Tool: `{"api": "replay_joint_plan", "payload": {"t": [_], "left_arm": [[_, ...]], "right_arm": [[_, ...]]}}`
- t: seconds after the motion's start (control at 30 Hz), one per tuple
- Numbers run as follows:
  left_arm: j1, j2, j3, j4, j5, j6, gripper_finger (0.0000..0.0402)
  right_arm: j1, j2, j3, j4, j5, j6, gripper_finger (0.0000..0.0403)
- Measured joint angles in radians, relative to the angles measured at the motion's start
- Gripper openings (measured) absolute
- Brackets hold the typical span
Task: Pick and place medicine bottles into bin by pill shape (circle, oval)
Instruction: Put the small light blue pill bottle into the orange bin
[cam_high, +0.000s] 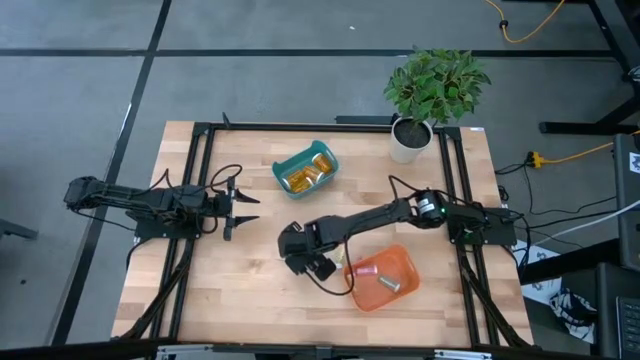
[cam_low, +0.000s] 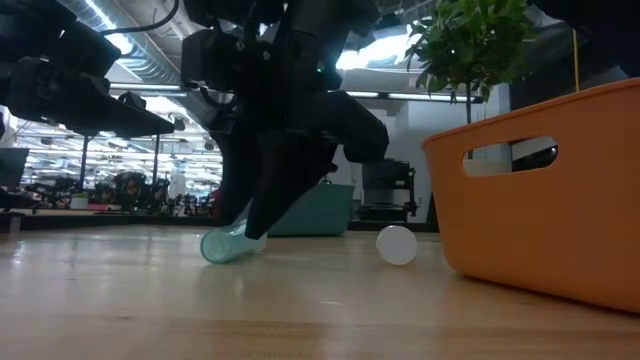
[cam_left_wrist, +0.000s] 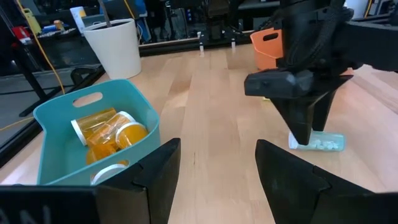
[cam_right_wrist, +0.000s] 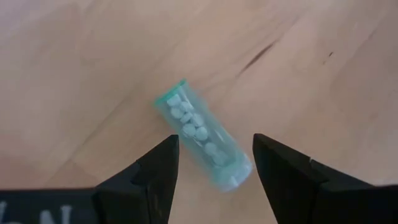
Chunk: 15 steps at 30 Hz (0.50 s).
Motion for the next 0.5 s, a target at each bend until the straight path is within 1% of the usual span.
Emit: {"api": "replay_joint_plan", "payload": {"t": [0.27, 0.4, 0.5], "left_arm": [[0.0, 0.0, 0.0, 0.0, 0.0, 0.0, 0.0202], [0.0, 0.0, 0.0, 0.0, 0.0, 0.001, 0.0202], [0.0, 0.0, 0.0, 0.0, 0.0, 0.002, 0.0202]], "right_arm": [[-0.053, 0.0, 0.0, -0.028, -0.065, -0.008, 0.0208], [-0.076, 0.0, 0.0, -0.007, -0.161, -0.008, 0.0208], [-0.076, 0.014, 0.0, -0.003, -0.176, 0.005, 0.0208]]}}
